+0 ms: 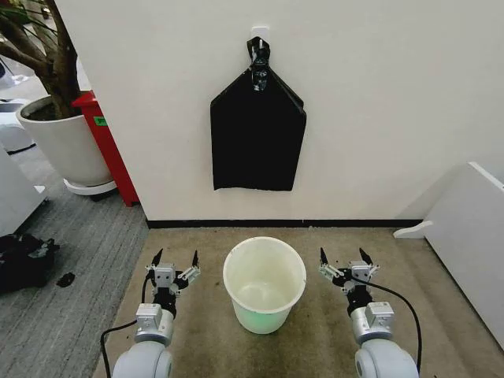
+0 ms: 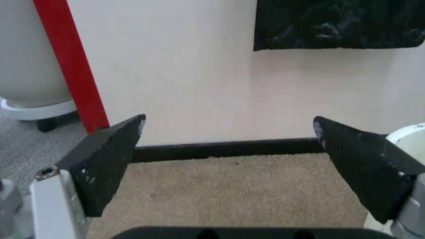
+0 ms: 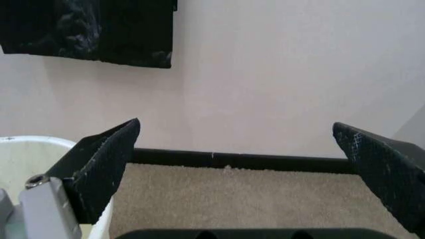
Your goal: Place the garbage bag over the trash bin.
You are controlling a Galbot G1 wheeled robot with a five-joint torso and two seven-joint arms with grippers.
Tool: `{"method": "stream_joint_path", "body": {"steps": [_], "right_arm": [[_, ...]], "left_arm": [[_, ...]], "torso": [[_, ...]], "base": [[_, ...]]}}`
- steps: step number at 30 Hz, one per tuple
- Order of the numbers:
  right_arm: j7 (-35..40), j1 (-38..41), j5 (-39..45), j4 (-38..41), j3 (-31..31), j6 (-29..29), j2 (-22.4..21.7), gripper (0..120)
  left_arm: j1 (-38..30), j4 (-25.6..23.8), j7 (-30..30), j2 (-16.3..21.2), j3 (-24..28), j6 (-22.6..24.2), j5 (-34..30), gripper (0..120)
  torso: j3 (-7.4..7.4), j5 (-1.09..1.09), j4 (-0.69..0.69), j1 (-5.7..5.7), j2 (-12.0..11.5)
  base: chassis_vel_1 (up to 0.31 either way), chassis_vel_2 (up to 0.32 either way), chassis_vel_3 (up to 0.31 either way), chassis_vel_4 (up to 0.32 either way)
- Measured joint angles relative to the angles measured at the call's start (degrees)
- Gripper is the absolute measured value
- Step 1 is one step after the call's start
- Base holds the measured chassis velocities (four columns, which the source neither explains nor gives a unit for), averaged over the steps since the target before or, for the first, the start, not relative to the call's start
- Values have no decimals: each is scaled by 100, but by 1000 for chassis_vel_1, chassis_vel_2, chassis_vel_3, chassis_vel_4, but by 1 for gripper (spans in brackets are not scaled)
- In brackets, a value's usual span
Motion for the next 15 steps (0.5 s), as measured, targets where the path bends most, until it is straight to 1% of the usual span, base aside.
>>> {"method": "stream_joint_path", "body": {"steps": [15], "right_arm": [[0,0,0,0,0,0,0,100]], "left_arm": [[32,-24,0,10,-15,3,-28,100]], "torso": [[0,0,0,0,0]], "base": [[0,0,0,0]]}}
